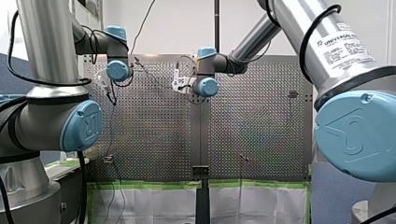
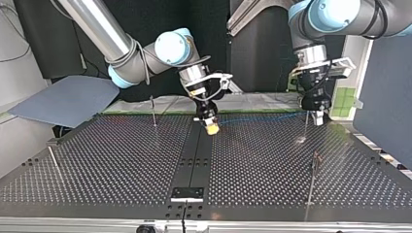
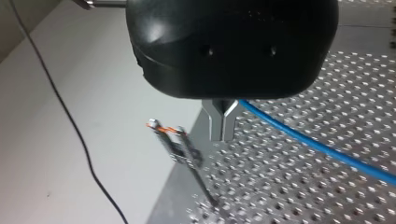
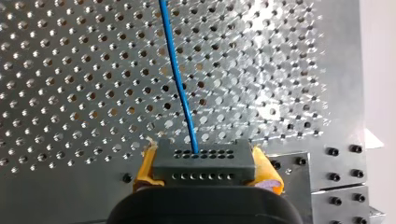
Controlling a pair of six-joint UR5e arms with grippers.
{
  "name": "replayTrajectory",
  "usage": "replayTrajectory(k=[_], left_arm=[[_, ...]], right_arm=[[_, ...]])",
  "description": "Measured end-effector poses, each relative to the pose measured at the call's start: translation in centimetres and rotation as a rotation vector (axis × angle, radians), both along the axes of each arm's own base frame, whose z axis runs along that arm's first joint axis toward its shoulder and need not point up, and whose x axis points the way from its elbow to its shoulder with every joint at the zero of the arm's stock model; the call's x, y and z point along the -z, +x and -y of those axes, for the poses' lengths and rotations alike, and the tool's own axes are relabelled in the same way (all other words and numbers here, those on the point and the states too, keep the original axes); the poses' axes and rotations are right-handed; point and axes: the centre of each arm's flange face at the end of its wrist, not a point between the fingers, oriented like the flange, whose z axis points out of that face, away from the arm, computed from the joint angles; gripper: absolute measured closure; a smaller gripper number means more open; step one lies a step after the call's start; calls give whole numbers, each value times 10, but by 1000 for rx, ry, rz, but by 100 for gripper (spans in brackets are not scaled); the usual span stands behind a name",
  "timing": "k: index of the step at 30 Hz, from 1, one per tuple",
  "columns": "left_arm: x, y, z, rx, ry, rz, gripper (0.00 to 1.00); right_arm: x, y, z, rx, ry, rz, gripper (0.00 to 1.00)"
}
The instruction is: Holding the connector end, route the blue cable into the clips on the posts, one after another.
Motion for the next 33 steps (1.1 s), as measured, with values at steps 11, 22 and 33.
replayTrajectory(k=[11, 22, 33], left_arm=[[-26, 6, -5, -4, -15, -17, 100], [-18, 11, -8, 10, -33, -55, 100], [-39, 38, -22, 3, -79, -3, 100]], right_arm=[[-33, 17, -6, -18, -26, 28, 100], [-60, 29, -11, -32, -44, 47, 100], [-75, 35, -11, -37, -59, 69, 100]])
